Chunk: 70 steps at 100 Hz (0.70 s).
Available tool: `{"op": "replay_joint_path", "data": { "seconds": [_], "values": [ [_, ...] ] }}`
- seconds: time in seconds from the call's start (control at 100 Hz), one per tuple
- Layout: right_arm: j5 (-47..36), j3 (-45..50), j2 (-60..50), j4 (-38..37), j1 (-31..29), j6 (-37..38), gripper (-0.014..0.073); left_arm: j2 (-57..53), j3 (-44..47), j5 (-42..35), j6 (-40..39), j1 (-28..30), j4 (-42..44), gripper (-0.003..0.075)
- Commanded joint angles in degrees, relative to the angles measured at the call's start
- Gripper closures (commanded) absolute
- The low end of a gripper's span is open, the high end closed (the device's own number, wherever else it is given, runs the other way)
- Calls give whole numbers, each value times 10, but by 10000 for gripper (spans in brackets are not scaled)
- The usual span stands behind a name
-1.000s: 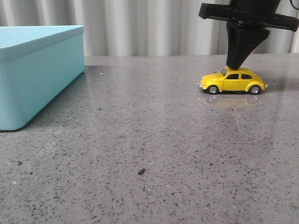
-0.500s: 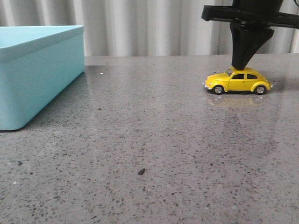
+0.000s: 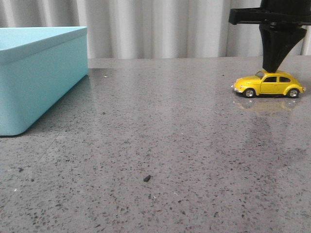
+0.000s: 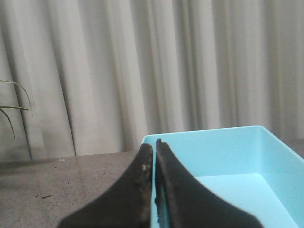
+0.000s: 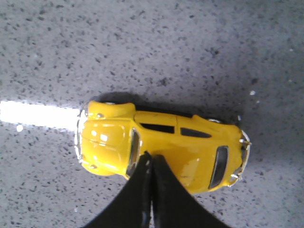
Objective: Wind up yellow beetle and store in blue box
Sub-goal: 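Push the yellow Beetle backward with the right gripper toward the blue box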
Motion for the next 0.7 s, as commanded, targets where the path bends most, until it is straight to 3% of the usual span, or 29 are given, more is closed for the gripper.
{"op": "replay_joint_path", "data": {
  "seconds": [0.0, 0.4, 0.69],
  "values": [
    [-3, -10, -16, -43, -8, 1, 652, 9, -21, -41, -6, 1, -2, 741],
    [-1, -10, -20, -62, -15, 10, 654, 9, -21, -41, -6, 1, -2, 741],
    [-19, -84, -86, 31, -12, -9, 654, 9, -21, -41, -6, 1, -2, 741]
  ]
}}
